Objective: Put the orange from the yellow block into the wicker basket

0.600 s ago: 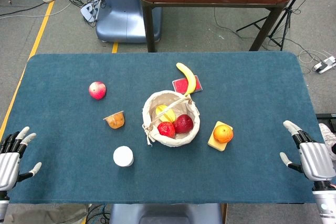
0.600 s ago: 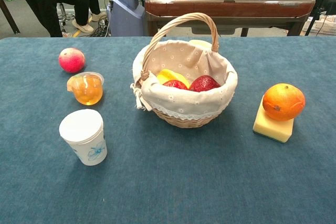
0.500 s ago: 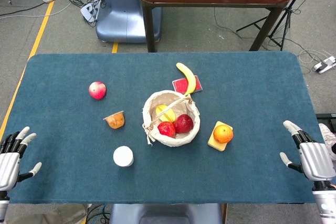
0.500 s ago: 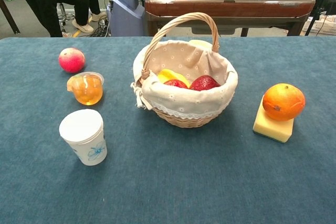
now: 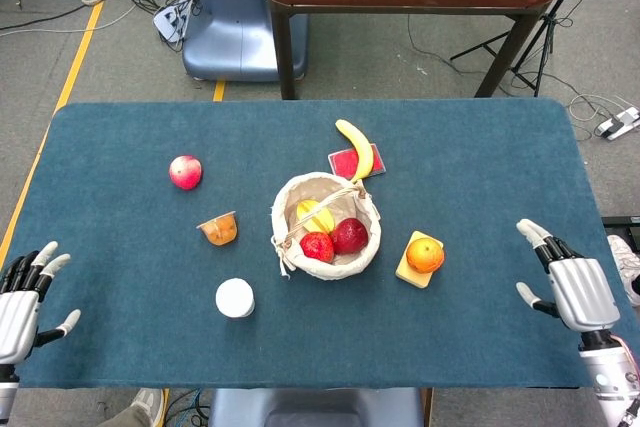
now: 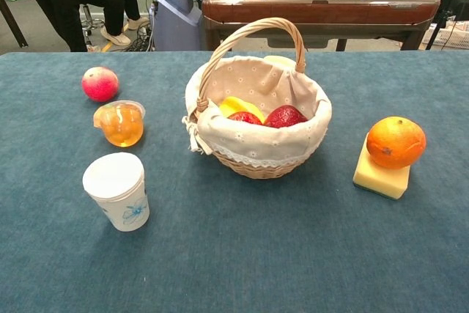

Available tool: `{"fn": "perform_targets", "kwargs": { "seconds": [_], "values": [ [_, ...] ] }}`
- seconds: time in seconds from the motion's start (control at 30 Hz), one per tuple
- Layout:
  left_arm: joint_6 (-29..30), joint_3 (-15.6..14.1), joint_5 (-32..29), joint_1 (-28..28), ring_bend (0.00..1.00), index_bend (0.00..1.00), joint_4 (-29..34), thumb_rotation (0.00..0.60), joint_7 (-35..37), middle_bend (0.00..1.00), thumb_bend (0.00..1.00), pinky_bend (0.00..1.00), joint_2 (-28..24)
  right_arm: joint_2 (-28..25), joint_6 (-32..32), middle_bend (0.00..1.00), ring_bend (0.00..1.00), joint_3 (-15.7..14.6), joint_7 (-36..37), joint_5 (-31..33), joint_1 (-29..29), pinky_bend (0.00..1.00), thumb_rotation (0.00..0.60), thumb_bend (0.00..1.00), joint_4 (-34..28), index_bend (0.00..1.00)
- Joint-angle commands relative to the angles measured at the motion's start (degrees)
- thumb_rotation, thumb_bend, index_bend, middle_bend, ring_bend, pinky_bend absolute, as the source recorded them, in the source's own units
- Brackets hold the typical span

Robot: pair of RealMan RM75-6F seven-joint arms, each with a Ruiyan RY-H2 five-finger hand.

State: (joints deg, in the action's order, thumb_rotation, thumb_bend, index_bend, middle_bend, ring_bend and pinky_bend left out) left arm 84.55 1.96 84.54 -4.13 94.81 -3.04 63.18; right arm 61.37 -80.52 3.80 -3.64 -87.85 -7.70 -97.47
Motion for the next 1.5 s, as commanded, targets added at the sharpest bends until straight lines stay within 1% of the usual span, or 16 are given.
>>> {"fn": "perform_targets", "kwargs": {
  "seconds": [0.03,0.13,0.23,0.4,0.53,0.73,0.83,0.93,0.97,1.03,1.1,1.13,1.2,1.27,1.4,1.5],
  "values": [
    [0.0,-0.1,0.0,0.1,0.00,0.18,-0.1,0.600,0.0,0.00,0.26,0.00,0.1,0.9,2.9,0.17,0.24,0.7,-4.7,-0.2,-2.5,0.56,0.600,0.20,-0.8,0.12],
    [0.3,-0.1,0.1,0.2,0.00,0.18,-0.1,0.600,0.2,0.00,0.26,0.00,0.1,1.3,7.5,0.17,0.24,0.9,-7.4,0.6,-5.3,0.56,0.600,0.19,-2.4,0.12],
    [0.4,-0.3,0.1,0.4,0.00,0.18,-0.3,0.600,0.4,0.00,0.26,0.00,0.1,2.0,13.3,0.15,0.23,1.6,-10.2,3.7,-8.5,0.56,0.600,0.17,-3.1,0.12],
    [0.5,-0.5,0.0,0.8,0.00,0.18,-0.7,0.600,0.9,0.00,0.26,0.00,0.2,5.0,20.2,0.12,0.21,2.7,-13.3,8.1,-13.2,0.54,0.600,0.15,-2.0,0.12],
    [0.7,-0.5,-0.3,1.0,0.00,0.18,-1.0,0.600,1.3,0.00,0.26,0.00,0.0,7.2,23.6,0.12,0.21,2.6,-16.0,10.5,-15.7,0.54,0.600,0.14,-0.8,0.12],
    [0.5,-0.6,-0.3,1.1,0.00,0.18,-1.5,0.600,1.7,0.00,0.26,0.00,0.2,10.5,26.4,0.12,0.21,2.7,-19.3,14.0,-18.6,0.54,0.600,0.14,1.1,0.12],
    [0.6,-0.6,-0.3,1.1,0.00,0.18,-1.6,0.600,1.9,0.00,0.26,0.00,0.2,12.2,26.6,0.12,0.21,2.8,-21.1,15.4,-19.6,0.54,0.600,0.15,2.2,0.12],
    [0.6,-0.6,-0.2,1.2,0.00,0.18,-1.8,0.600,2.0,0.00,0.26,0.00,0.3,13.6,26.4,0.18,0.23,2.8,-22.7,16.8,-20.3,0.54,0.600,0.23,3.3,0.13],
    [0.7,-0.6,-0.3,1.2,0.00,0.18,-1.8,0.600,2.0,0.00,0.26,0.00,0.3,14.0,26.3,0.21,0.25,2.8,-22.9,17.1,-20.5,0.54,0.600,0.26,3.6,0.16],
    [0.6,-0.6,-0.4,1.3,0.00,0.18,-1.9,0.600,2.0,0.00,0.26,0.00,0.3,14.7,25.8,0.27,0.31,2.9,-23.2,17.5,-20.8,0.56,0.600,0.31,4.2,0.25],
    [0.6,-0.6,-0.4,1.3,0.00,0.18,-1.9,0.600,2.1,0.00,0.26,0.00,0.3,14.8,25.2,0.32,0.37,2.8,-23.2,17.4,-20.8,0.61,0.600,0.35,4.2,0.35],
    [0.6,-0.6,-0.5,1.3,0.00,0.18,-1.9,0.600,2.1,0.00,0.26,0.00,0.3,14.7,24.8,0.34,0.39,2.7,-23.1,17.3,-20.8,0.63,0.600,0.36,4.0,0.37],
    [0.6,-0.5,-0.5,1.4,0.00,0.18,-1.9,0.600,2.2,0.00,0.26,0.00,0.3,14.0,24.1,0.36,0.42,2.6,-22.6,16.9,-20.6,0.65,0.600,0.37,3.0,0.41],
    [0.7,-0.5,-0.5,1.4,0.00,0.18,-2.0,0.600,2.2,0.00,0.26,0.00,0.3,12.6,22.6,0.37,0.43,2.5,-21.5,15.7,-20.1,0.66,0.600,0.37,1.0,0.43],
    [0.6,-0.5,-0.5,1.4,0.00,0.18,-2.0,0.600,2.4,0.00,0.26,0.00,0.3,9.1,17.9,0.38,0.43,2.7,-17.3,10.7,-18.6,0.66,0.600,0.37,-3.6,0.44],
    [0.6,-0.5,-0.4,1.3,0.00,0.18,-2.2,0.600,2.5,0.00,0.26,0.00,0.5,7.3,15.0,0.39,0.43,3.1,-14.4,7.5,-17.8,0.66,0.600,0.37,-5.8,0.44]
  ]
}}
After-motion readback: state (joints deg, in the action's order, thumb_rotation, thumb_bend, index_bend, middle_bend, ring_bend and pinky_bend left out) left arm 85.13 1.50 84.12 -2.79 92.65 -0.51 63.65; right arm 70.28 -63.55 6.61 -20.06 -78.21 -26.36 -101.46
